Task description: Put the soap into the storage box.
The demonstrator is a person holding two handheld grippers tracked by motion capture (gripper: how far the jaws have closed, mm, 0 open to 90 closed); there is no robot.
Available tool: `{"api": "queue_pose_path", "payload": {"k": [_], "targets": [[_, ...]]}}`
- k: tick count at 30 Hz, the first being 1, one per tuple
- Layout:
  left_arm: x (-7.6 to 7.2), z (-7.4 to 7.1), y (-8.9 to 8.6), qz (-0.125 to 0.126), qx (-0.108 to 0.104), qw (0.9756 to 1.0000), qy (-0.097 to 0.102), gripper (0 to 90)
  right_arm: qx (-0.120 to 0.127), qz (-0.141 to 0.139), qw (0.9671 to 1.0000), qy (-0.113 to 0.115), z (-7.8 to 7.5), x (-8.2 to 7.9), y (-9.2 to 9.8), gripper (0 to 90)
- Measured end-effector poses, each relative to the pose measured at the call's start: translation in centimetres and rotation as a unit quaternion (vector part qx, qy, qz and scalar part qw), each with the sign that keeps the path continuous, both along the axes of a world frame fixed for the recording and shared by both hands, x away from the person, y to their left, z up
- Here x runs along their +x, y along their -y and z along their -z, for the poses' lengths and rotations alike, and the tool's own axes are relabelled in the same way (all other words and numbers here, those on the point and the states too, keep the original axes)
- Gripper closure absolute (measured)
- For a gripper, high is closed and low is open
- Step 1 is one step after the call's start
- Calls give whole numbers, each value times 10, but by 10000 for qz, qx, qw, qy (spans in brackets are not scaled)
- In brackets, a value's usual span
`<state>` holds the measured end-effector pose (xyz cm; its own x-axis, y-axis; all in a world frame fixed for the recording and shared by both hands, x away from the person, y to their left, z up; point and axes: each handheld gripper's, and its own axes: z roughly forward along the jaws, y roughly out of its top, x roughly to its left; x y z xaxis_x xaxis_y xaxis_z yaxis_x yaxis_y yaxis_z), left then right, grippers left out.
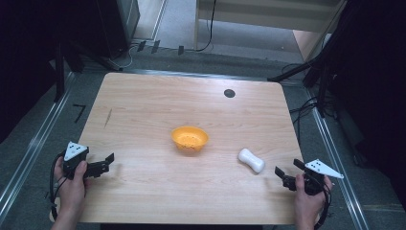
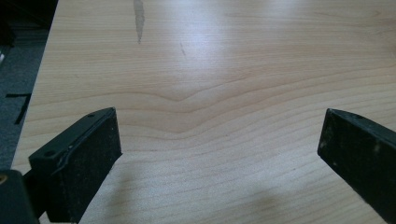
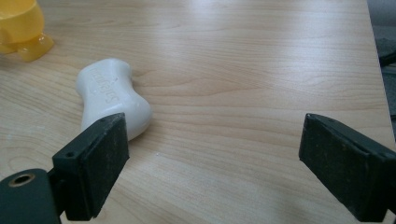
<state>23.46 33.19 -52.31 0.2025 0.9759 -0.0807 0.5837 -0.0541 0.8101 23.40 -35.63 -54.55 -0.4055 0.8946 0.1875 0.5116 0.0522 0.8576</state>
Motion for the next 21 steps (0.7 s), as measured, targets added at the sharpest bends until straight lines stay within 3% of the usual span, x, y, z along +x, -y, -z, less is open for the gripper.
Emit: {"api": "queue_pose_path", "payload": {"k": [7, 8, 9, 10, 11, 15, 17, 18, 19, 20, 21], "targets": [[-1, 0, 1, -24, 37, 10000, 43, 0, -138, -167, 9996, -189, 0, 3, -3, 134], [-1, 0, 0, -51, 27, 10000, 51, 0, -324, -263, 9987, -294, -3, 4, -6, 130], [-1, 0, 0, -51, 27, 10000, 51, 0, -324, -263, 9987, -294, -3, 4, -6, 130], [-1, 0, 1, -74, 53, 9999, 59, 0, -638, -344, 9966, -404, -9, 6, -11, 130], [-1, 0, 1, -74, 53, 9999, 59, 0, -638, -344, 9966, -404, -9, 6, -11, 130], [-2, 0, 2, -130, 108, 9998, 112, 0, -1192, -552, 9896, -584, -19, 11, -25, 130], [-2, 0, 3, -122, 143, 9997, 123, 0, -1318, -687, 9861, -743, -22, 14, -30, 130], [-2, 0, 3, -117, 161, 9997, 129, 0, -1381, -853, 9820, -962, -24, 18, -34, 131], [-2, 0, 3, -108, 181, 9997, 127, 0, -1381, -853, 9820, -962, -24, 18, -34, 131], [-2, 0, 3, -110, 192, 9997, 123, 0, -1531, -1008, 9766, -1121, -26, 21, -39, 131], [-2, 0, 3, -110, 192, 9997, 123, 0, -1531, -1008, 9766, -1121, -26, 21, -39, 131]]}}
